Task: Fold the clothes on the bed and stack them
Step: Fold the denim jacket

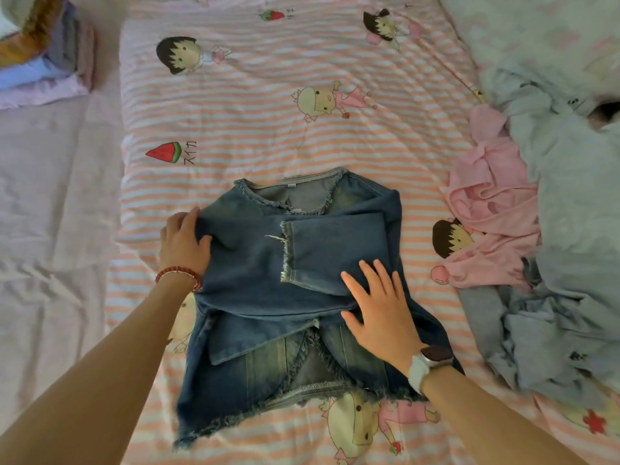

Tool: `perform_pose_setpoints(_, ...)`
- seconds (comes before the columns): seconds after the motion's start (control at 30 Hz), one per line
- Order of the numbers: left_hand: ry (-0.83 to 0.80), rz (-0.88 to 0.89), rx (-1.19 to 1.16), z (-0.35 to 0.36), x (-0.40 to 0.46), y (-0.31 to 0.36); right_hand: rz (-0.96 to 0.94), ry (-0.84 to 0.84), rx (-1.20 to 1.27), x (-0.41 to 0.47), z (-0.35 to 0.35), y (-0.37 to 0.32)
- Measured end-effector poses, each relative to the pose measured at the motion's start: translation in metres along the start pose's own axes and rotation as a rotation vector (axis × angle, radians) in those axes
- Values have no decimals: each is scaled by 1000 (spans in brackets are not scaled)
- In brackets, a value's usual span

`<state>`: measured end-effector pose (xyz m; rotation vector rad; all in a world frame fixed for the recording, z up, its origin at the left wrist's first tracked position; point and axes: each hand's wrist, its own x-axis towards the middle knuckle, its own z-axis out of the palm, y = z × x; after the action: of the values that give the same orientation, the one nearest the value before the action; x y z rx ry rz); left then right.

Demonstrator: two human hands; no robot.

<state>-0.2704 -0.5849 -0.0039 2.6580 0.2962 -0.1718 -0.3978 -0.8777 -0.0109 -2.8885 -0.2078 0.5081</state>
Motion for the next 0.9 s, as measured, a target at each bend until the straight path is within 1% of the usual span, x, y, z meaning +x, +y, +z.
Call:
perform_pose_setpoints(0.03,-9,8,-19,-2,5,-1,23,30,31,0,0,0)
perform_pose_setpoints(0.13,3,53,-79,-13,11,-6,41,192,197,4,-5,-9)
perform_pose_setpoints(0.2,-4,81,-144,-22,12,-7,48,256,167,8,-5,-12)
perform_pose_setpoints(0.27,-54,81,-197,-29,12,-4,77,184,85,11,-4,-10)
perform_pose_setpoints(0.3,-77,93,-185,-33,14,-3,95,136,58,12,-4,-9)
perform_pose_setpoints(0.37,-104,149,-45,-38,22,-1,105,95,12,14,-2,-6)
perform_pose_setpoints(0.43,-99,207,220,-37,30,-2,54,62,-23,14,-1,-3)
perform_pose_setpoints(0.47,-90,204,342,-34,34,-4,25,34,-40,13,-1,-1)
perform_pose_setpoints(0.5,-75,173,405,-30,36,-7,-2,16,-52,12,-1,1)
perform_pose_setpoints(0.53,-62,122,414,-26,35,-8,-27,10,-50,11,-2,4)
perform_pose_setpoints(0.57,-39,81,389,-22,30,-7,-44,7,-33,10,-4,5)
perform_pose_setpoints(0.6,3,77,340,-18,22,-4,-54,14,-11,8,-9,6)
perform_pose_setpoints(0.67,89,171,192,-8,-2,7,-96,64,23,5,-18,11)
perform_pose_setpoints(0.7,77,214,82,0,-19,15,-112,90,26,3,-21,15)
perform_pose_setpoints(0.73,4,217,-44,8,-36,23,-131,91,12,0,-22,20)
perform_pose_setpoints(0.77,-103,160,-168,18,-53,32,-158,84,-11,-2,-24,24)
perform_pose_setpoints(0.83,-305,-70,-403,36,-80,51,-219,81,-76,-7,-24,33)
perform_pose_setpoints(0.87,-355,-173,-492,46,-89,59,-249,79,-123,-8,-22,37)
perform_pose_setpoints(0.9,-373,-221,-518,54,-93,66,-278,64,-172,-8,-20,40)
